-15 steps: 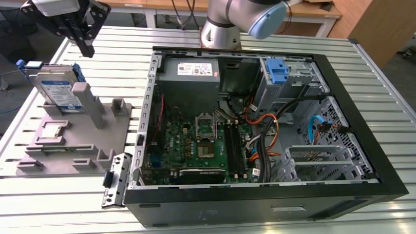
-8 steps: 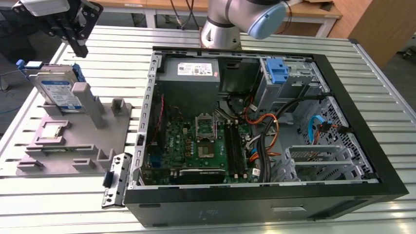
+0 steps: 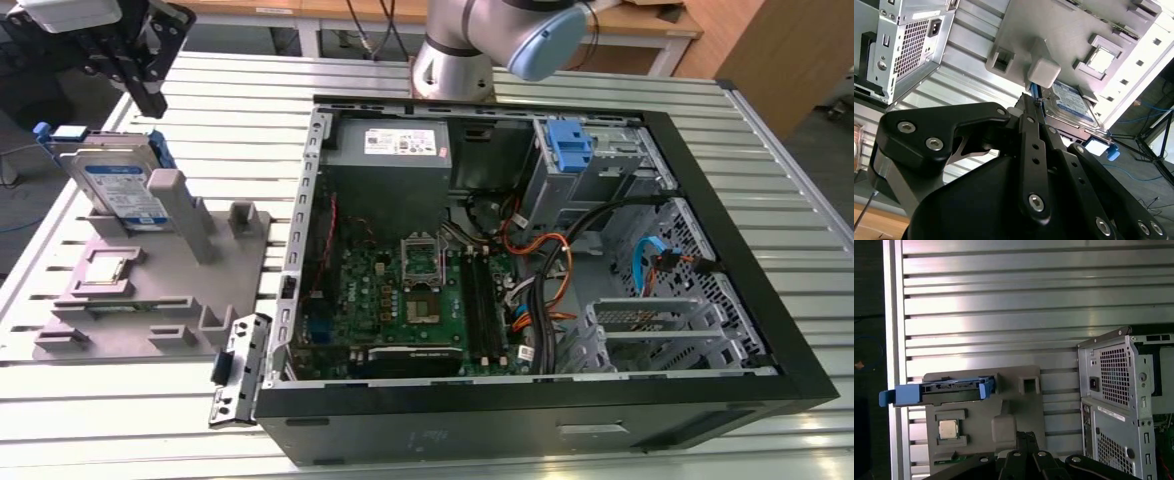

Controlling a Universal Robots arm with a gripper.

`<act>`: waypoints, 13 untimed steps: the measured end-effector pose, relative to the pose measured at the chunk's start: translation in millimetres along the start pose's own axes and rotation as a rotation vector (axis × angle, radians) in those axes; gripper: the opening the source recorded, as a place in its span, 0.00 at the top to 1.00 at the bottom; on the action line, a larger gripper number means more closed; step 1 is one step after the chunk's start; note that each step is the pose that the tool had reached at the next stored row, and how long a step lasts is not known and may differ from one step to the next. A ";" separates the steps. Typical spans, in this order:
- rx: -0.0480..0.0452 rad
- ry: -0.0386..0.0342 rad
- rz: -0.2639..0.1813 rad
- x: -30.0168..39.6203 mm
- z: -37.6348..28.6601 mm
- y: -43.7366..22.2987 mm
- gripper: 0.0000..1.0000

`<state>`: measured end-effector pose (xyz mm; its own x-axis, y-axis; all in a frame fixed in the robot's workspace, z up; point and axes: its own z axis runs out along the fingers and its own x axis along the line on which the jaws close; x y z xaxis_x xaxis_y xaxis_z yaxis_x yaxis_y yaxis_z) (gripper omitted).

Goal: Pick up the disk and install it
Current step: 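Reach for the disk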

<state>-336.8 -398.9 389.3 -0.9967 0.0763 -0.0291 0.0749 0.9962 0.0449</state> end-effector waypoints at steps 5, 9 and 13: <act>0.0001 0.0001 0.000 8.2 0.0 -0.6 0.89; 0.0000 0.0000 0.000 16.1 0.1 -1.3 0.89; 0.0001 0.0001 0.000 23.0 0.0 -1.8 0.89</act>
<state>-359.8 -398.9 388.5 -0.9967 0.0762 -0.0289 0.0748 0.9962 0.0448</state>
